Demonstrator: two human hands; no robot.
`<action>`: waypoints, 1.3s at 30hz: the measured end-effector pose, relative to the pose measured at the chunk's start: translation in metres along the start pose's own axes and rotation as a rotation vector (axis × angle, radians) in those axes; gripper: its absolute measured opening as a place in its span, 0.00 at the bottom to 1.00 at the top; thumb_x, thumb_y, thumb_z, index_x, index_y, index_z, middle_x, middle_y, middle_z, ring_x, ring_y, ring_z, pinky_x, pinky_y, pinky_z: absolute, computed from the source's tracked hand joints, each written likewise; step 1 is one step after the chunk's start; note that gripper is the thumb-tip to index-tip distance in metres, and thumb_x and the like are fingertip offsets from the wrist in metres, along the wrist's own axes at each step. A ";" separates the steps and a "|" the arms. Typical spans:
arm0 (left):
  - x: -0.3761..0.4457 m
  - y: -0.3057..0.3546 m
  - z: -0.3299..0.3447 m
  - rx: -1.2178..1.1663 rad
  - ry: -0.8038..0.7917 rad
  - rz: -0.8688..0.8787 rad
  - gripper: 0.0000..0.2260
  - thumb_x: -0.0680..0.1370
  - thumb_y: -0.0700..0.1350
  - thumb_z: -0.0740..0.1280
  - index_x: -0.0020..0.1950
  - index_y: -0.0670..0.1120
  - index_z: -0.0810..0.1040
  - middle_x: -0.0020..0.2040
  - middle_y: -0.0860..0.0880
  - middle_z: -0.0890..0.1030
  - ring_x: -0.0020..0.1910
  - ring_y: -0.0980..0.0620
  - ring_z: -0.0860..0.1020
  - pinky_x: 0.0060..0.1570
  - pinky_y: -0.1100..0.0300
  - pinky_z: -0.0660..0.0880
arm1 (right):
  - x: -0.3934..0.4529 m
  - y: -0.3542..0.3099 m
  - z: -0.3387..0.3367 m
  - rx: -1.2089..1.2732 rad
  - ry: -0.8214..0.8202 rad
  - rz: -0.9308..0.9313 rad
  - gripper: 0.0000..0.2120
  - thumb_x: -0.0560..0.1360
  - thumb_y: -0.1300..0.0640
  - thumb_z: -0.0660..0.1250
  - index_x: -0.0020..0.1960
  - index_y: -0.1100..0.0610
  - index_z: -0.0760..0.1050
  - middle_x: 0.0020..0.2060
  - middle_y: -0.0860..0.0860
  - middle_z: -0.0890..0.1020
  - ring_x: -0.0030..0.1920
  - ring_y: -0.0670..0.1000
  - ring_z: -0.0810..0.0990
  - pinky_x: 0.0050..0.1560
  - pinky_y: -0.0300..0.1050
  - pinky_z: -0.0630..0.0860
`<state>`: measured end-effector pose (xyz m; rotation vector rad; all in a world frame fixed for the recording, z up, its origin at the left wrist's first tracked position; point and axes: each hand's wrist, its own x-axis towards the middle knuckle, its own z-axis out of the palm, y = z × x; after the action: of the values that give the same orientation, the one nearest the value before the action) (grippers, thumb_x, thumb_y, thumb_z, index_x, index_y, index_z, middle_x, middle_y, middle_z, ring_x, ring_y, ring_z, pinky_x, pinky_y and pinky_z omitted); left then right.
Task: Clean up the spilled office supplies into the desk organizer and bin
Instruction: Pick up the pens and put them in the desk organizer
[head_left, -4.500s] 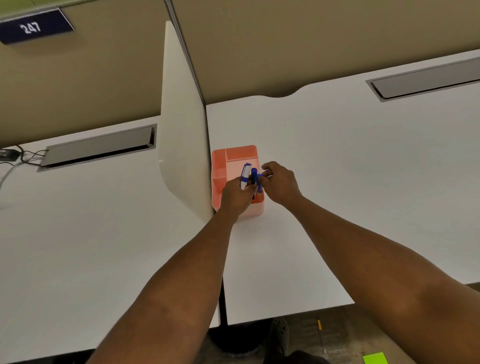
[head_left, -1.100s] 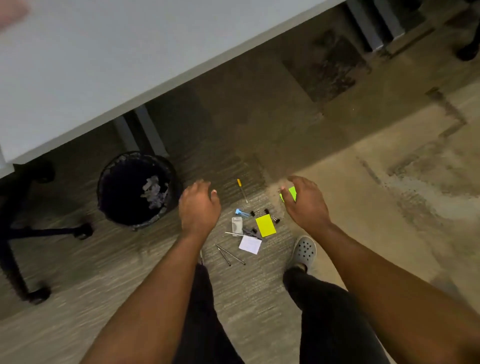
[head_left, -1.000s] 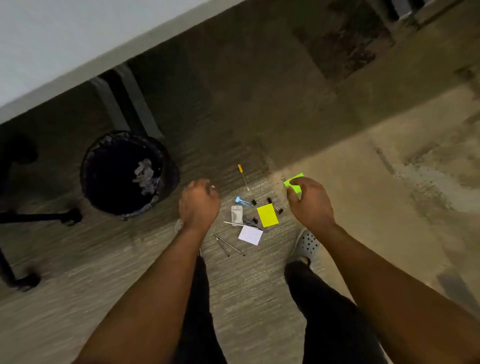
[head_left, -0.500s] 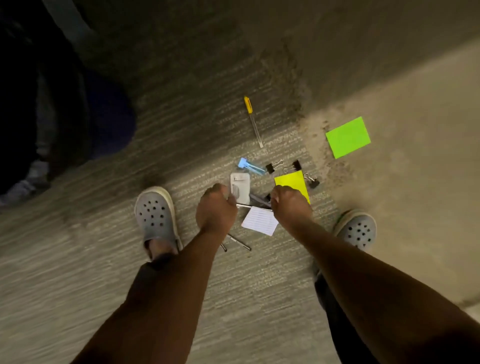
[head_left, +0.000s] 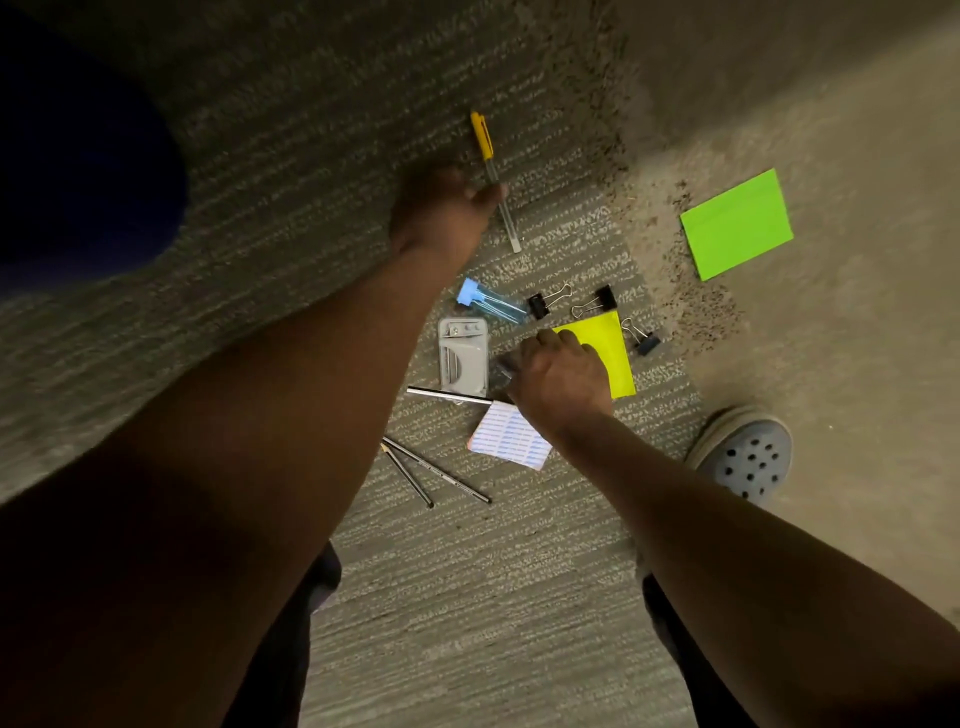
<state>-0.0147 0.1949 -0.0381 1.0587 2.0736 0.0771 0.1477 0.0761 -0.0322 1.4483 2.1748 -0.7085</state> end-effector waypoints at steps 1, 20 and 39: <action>0.007 0.008 0.002 0.003 -0.023 0.002 0.22 0.75 0.63 0.66 0.49 0.43 0.81 0.50 0.44 0.84 0.49 0.44 0.82 0.42 0.59 0.71 | 0.000 0.002 0.000 -0.003 0.002 0.010 0.13 0.77 0.50 0.61 0.53 0.58 0.75 0.51 0.56 0.80 0.54 0.58 0.76 0.48 0.51 0.71; -0.102 -0.010 -0.015 -0.477 -0.281 0.009 0.08 0.74 0.37 0.72 0.39 0.47 0.77 0.38 0.45 0.82 0.32 0.51 0.78 0.34 0.59 0.75 | -0.007 -0.005 -0.082 1.764 -0.002 0.582 0.08 0.80 0.62 0.56 0.42 0.55 0.67 0.30 0.51 0.74 0.32 0.49 0.72 0.36 0.46 0.70; -0.187 -0.154 0.082 -0.311 -0.087 -0.957 0.29 0.71 0.58 0.72 0.60 0.36 0.76 0.60 0.38 0.79 0.60 0.39 0.78 0.59 0.50 0.76 | -0.029 -0.045 0.011 0.128 -0.120 0.067 0.11 0.72 0.48 0.68 0.50 0.54 0.76 0.44 0.55 0.84 0.45 0.58 0.83 0.37 0.44 0.67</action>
<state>0.0022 -0.0608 -0.0365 -0.1649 2.1851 -0.1235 0.1165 0.0342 -0.0153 1.4936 2.0129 -0.9005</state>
